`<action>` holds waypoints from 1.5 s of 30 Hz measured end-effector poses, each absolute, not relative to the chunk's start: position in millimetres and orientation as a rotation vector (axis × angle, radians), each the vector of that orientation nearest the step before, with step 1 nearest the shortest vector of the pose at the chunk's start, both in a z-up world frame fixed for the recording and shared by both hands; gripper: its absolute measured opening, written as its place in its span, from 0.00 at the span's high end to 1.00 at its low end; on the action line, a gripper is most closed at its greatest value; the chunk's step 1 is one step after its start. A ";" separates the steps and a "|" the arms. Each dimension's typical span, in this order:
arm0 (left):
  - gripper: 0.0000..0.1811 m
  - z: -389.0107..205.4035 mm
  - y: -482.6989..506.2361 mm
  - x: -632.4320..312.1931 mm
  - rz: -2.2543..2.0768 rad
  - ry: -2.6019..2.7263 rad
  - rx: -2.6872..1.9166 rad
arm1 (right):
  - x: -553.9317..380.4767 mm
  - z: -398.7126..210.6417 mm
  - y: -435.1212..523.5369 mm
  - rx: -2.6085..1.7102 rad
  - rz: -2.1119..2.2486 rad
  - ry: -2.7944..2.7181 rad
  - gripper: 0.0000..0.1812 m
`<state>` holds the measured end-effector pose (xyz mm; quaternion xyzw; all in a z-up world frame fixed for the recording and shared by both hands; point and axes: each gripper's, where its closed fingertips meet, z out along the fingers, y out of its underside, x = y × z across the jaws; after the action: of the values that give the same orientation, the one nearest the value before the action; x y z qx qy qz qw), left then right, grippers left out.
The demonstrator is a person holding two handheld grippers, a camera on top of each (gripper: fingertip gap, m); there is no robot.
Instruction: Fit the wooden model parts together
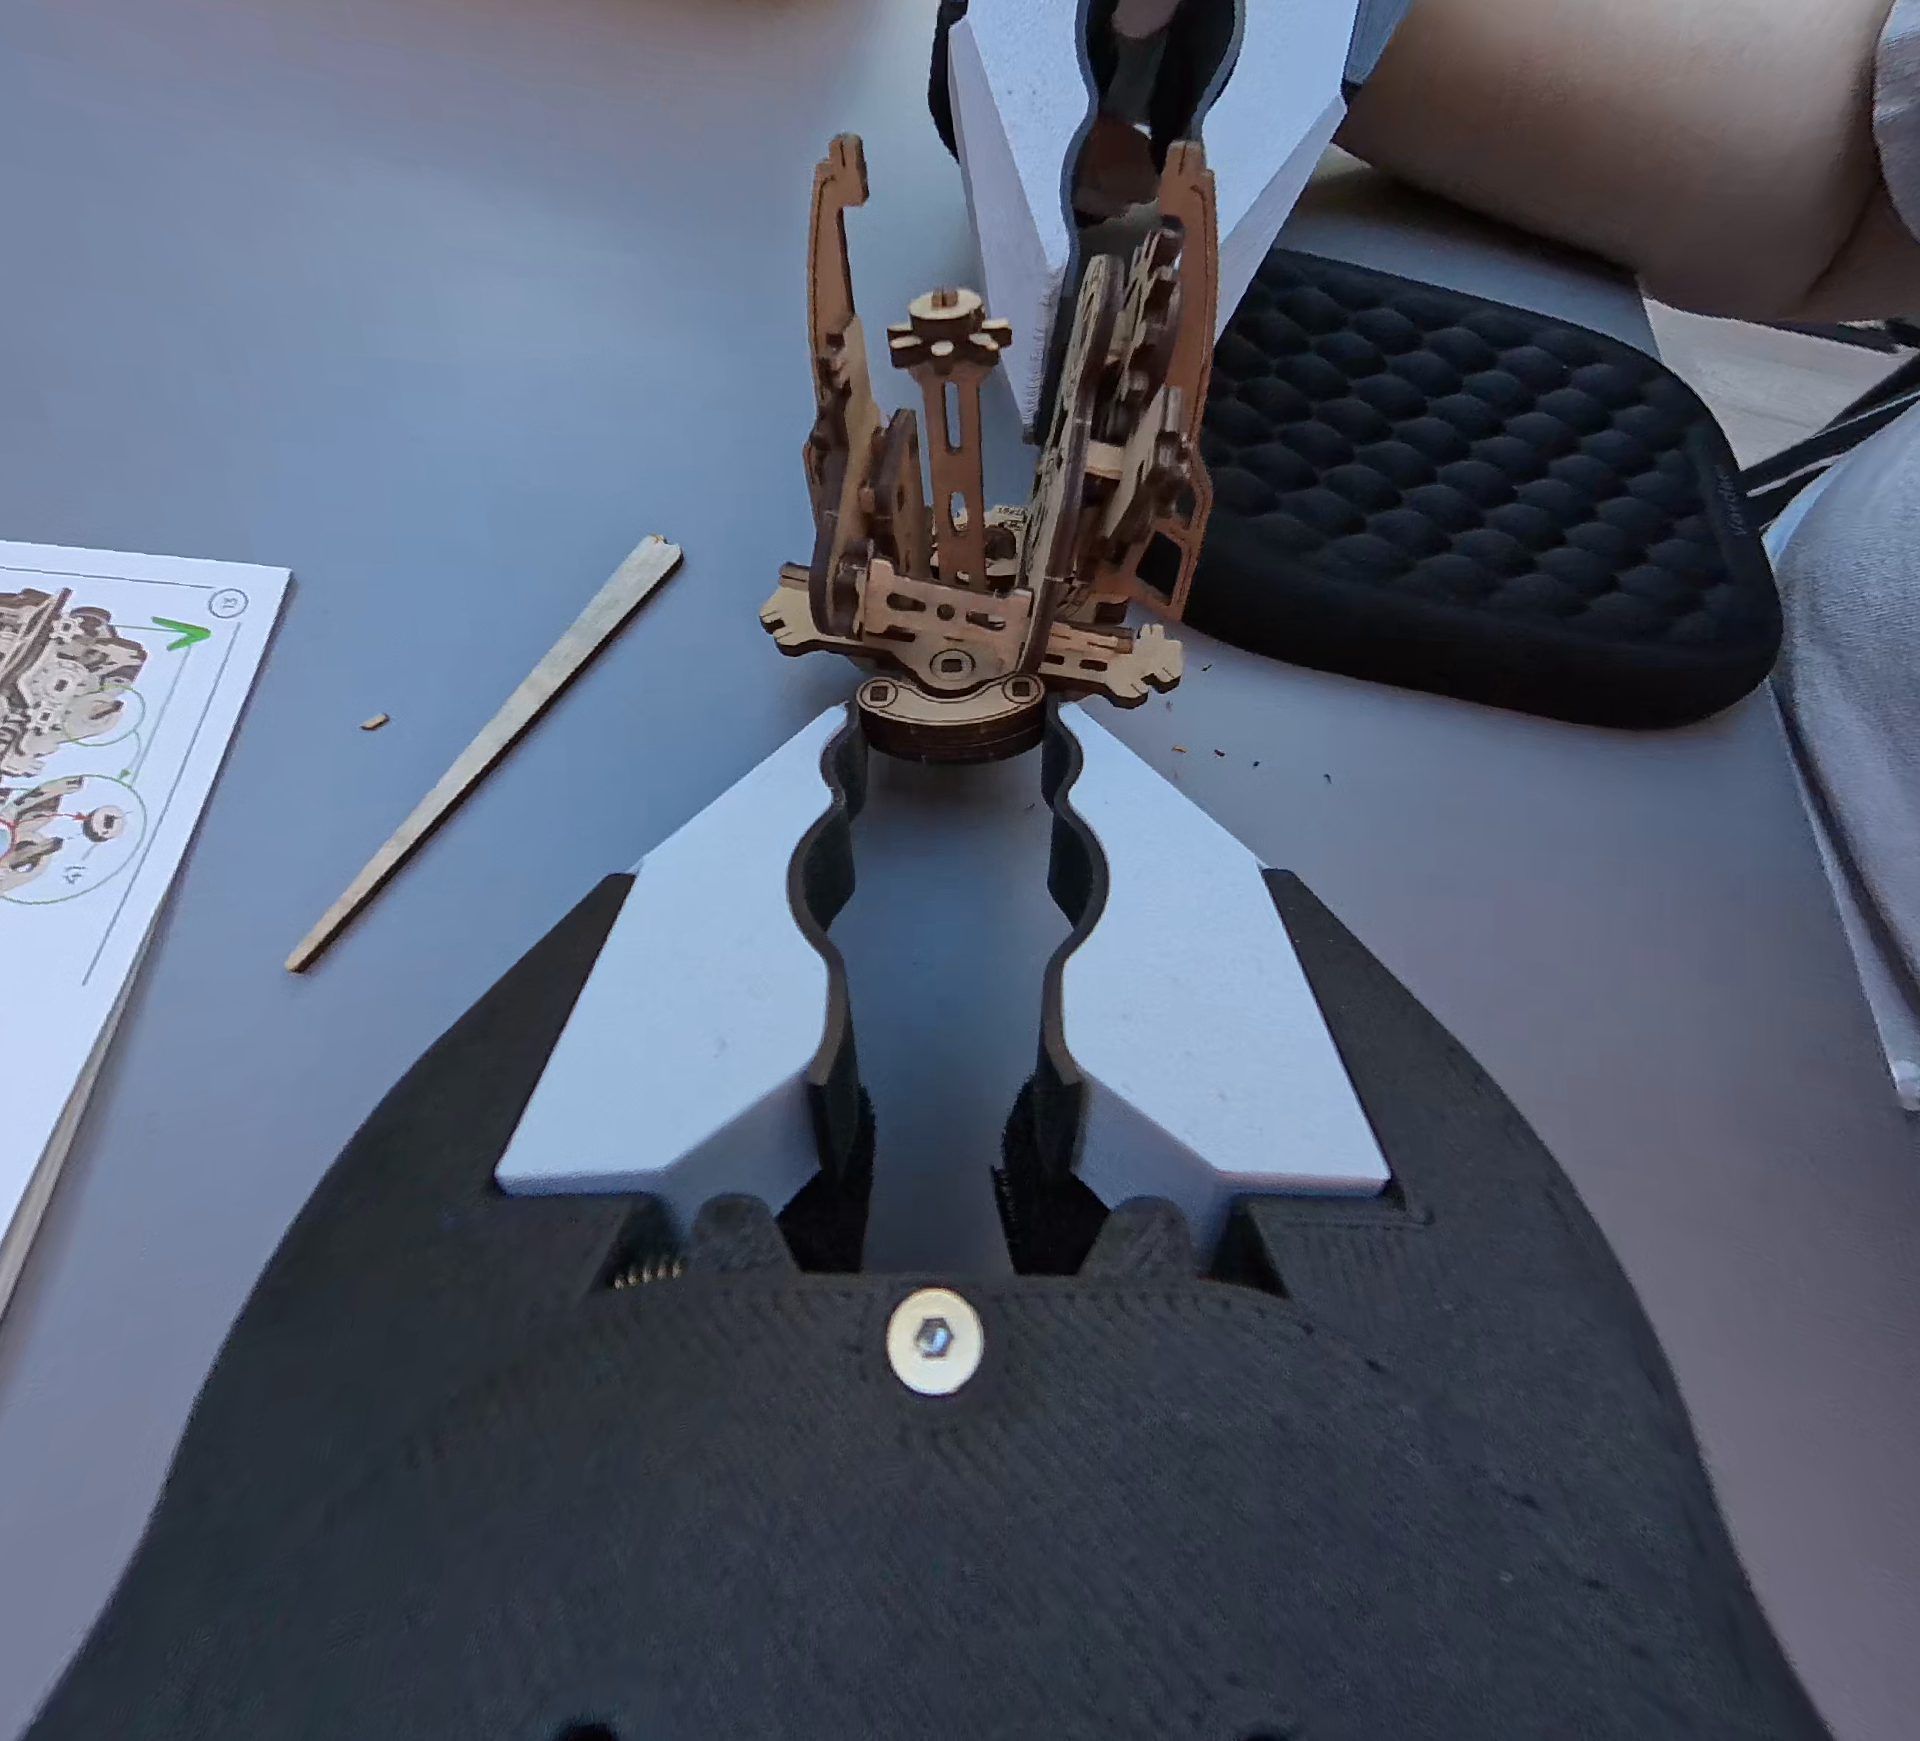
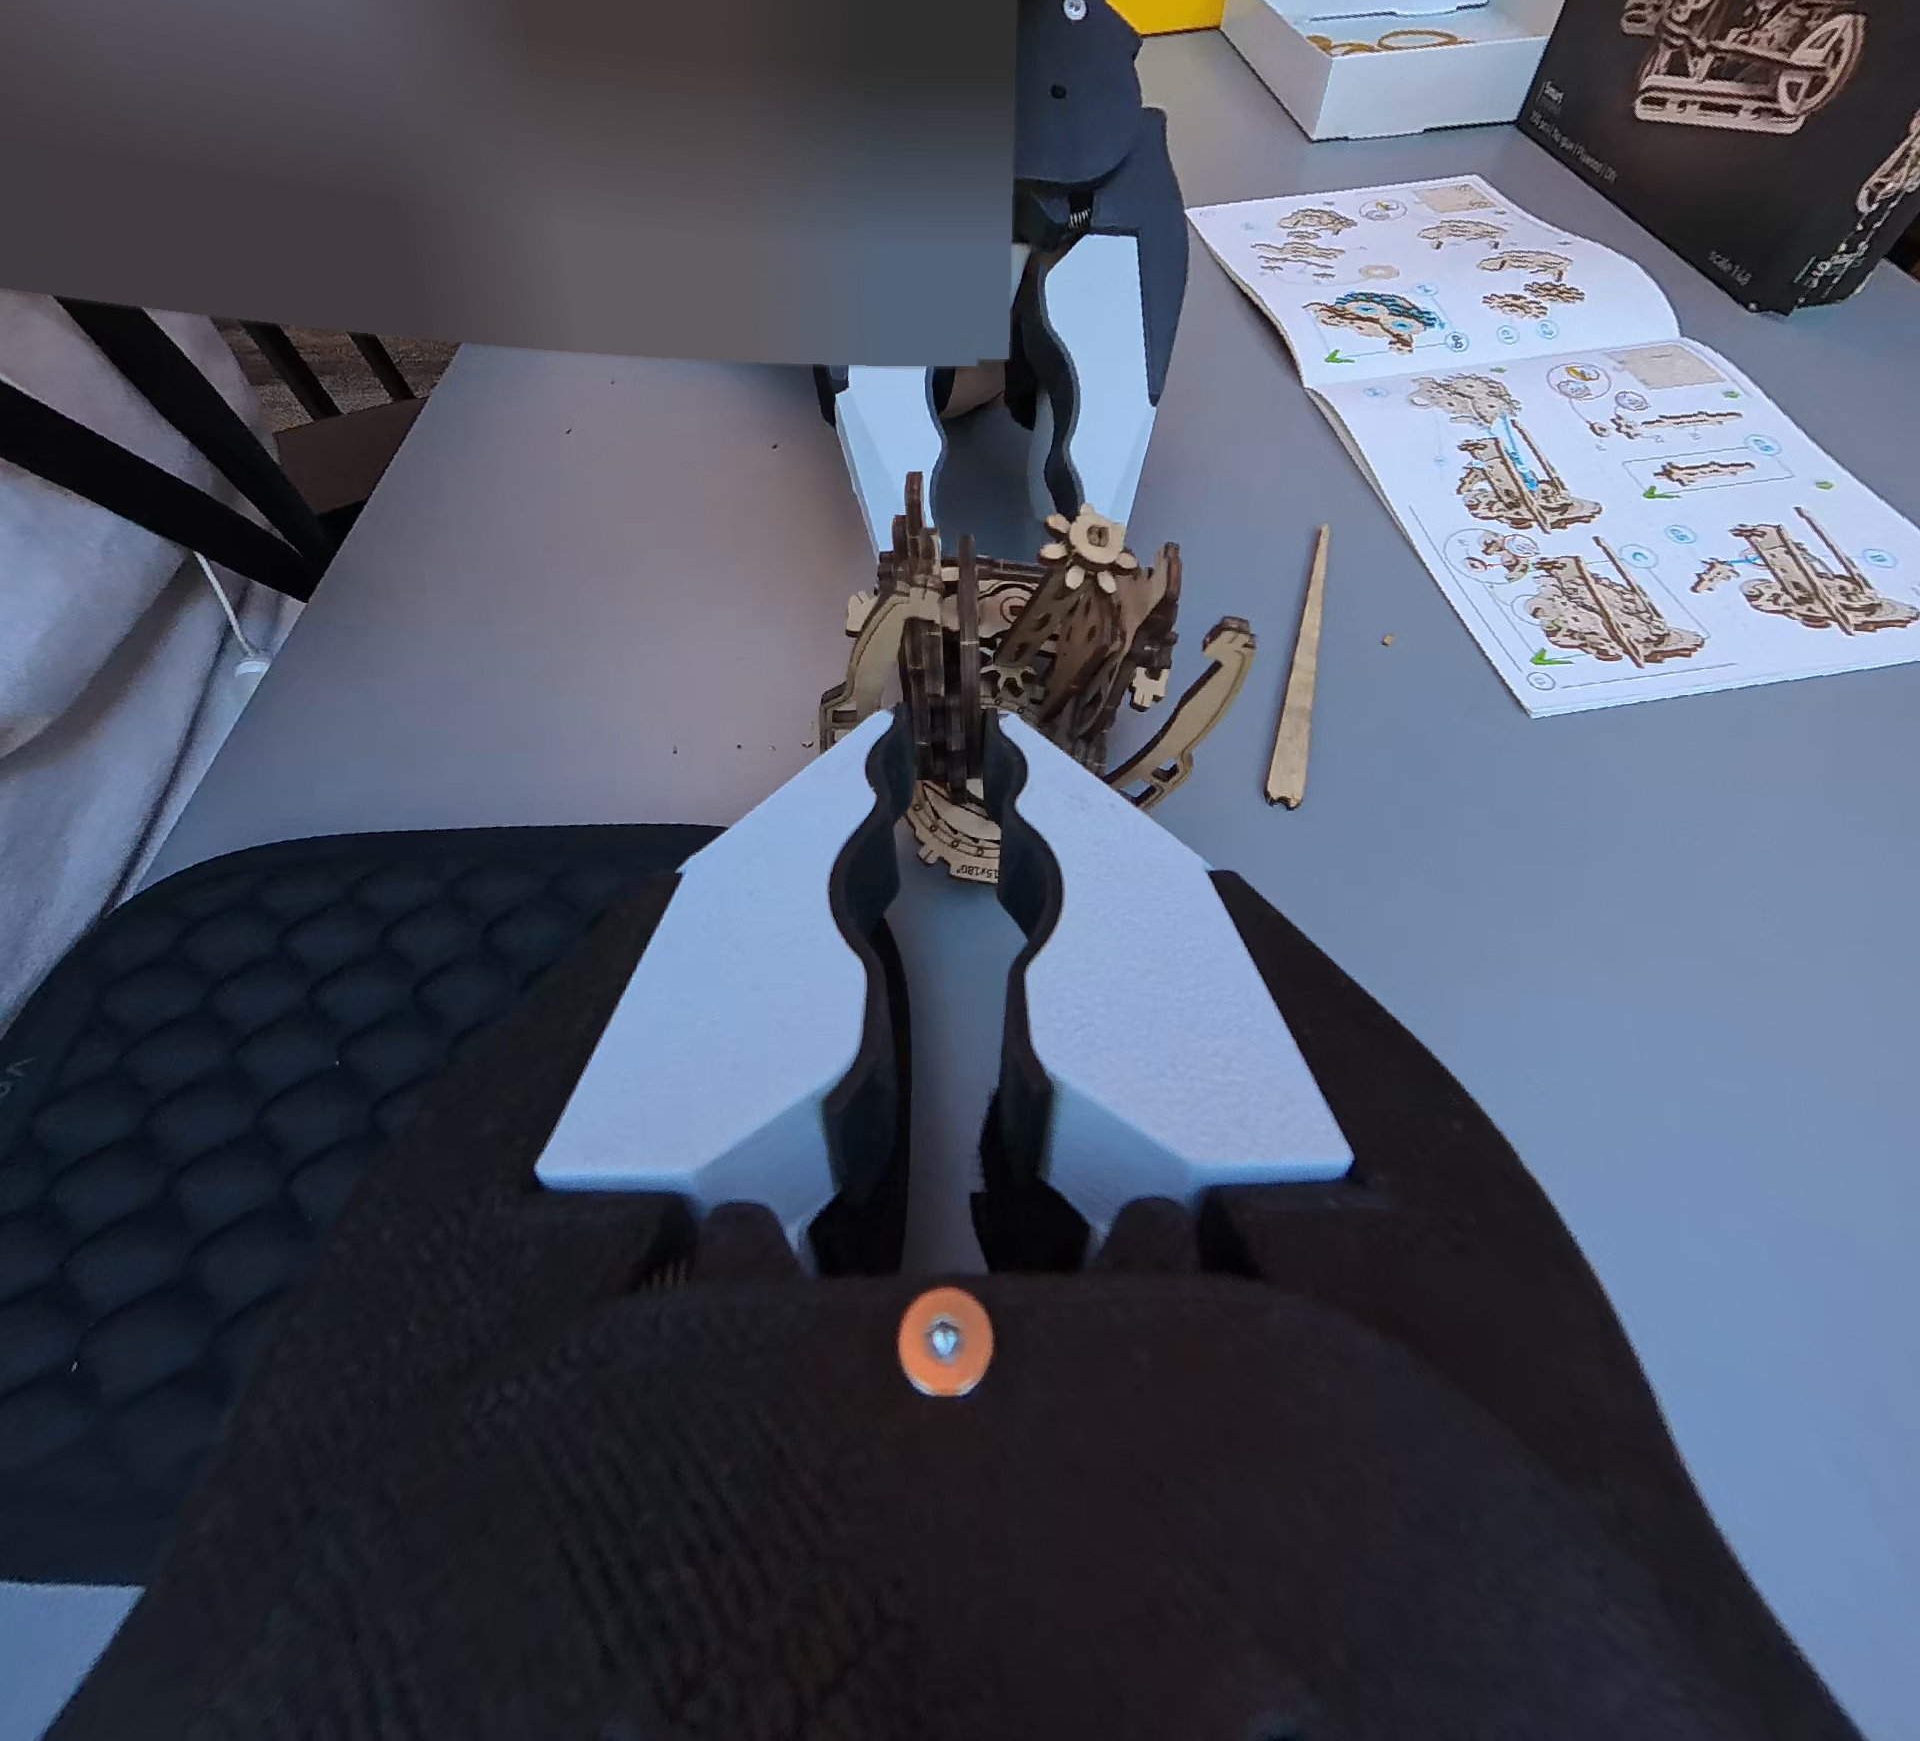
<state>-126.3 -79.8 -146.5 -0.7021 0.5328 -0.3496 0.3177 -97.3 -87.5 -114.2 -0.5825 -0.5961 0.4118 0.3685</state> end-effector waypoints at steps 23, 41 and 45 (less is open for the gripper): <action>0.83 -144.6 -78.7 -129.3 -1.135 1.200 -2.032 | -101.0 -110.9 -76.9 -1.722 1.416 -1.310 0.94; 0.82 -139.1 -80.7 -124.6 -1.379 1.048 -2.107 | -102.7 -106.3 -70.5 -1.915 1.687 -1.063 0.94; 0.82 -137.7 -79.1 -125.2 -1.394 1.026 -2.102 | -102.7 -105.1 -68.3 -1.934 1.697 -1.019 0.94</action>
<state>-125.2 -79.1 -137.7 -0.7550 0.3687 -0.5009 0.2078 -102.7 -68.3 -105.1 -0.6867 -0.3619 0.6025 0.1859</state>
